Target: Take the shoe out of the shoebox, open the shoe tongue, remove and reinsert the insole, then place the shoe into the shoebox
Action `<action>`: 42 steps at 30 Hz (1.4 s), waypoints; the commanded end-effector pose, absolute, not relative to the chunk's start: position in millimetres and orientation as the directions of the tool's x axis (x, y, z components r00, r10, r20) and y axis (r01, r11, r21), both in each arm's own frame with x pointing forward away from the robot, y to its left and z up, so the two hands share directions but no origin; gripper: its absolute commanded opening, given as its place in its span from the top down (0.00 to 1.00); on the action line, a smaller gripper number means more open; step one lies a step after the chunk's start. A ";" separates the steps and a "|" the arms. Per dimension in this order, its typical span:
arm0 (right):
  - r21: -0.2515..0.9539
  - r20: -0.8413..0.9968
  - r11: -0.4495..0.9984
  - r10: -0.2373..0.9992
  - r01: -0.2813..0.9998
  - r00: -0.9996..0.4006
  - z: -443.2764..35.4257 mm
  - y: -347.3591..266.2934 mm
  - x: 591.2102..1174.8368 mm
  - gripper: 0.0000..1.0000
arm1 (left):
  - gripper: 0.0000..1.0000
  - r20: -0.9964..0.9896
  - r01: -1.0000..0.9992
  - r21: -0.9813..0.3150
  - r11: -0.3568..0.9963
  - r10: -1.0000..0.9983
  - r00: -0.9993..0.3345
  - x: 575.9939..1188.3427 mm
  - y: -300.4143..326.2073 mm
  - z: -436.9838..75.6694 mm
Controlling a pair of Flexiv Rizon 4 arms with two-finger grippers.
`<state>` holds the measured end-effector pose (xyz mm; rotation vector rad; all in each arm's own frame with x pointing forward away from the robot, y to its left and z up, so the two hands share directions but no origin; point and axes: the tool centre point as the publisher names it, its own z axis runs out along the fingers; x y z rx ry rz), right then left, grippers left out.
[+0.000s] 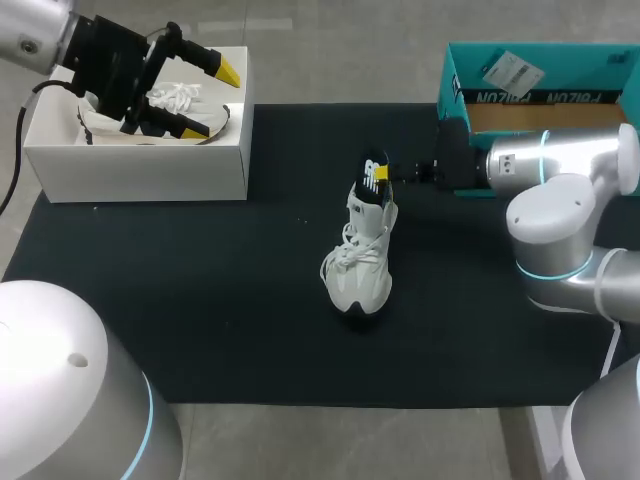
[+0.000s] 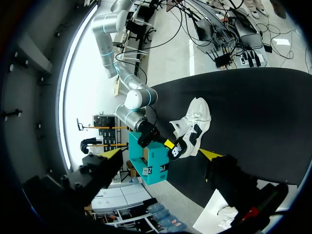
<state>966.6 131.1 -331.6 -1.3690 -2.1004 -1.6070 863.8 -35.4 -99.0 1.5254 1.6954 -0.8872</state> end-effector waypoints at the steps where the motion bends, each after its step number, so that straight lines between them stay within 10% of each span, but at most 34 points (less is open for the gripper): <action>1: 0.681 0.600 0.021 0.557 0.732 -0.574 -331.3 133.6 978.1 0.61 | 0.00 -0.840 0.996 -0.046 0.080 0.536 -0.082 864.4 -35.4 -98.5; 5: 0.681 0.599 0.024 0.556 0.732 -0.576 -331.9 133.6 981.1 1.00 | 0.00 -0.840 0.996 -0.046 0.080 0.536 -0.082 864.4 -35.4 -98.5; 31: 0.586 0.667 0.029 0.550 0.810 -0.503 -355.3 145.5 925.8 1.00 | 0.00 -0.840 0.996 -0.046 0.080 0.536 -0.082 864.4 -35.4 -98.5; 33: 0.590 0.667 0.023 0.549 0.807 -0.503 -352.5 146.6 929.6 0.57 | 0.00 -0.840 0.996 -0.046 0.080 0.536 -0.082 864.4 -35.4 -98.5; 42: 0.630 0.632 0.036 0.556 0.776 -0.540 -340.2 144.7 955.9 0.62 | 0.00 -0.840 0.996 -0.046 0.080 0.536 -0.082 864.4 -35.4 -98.5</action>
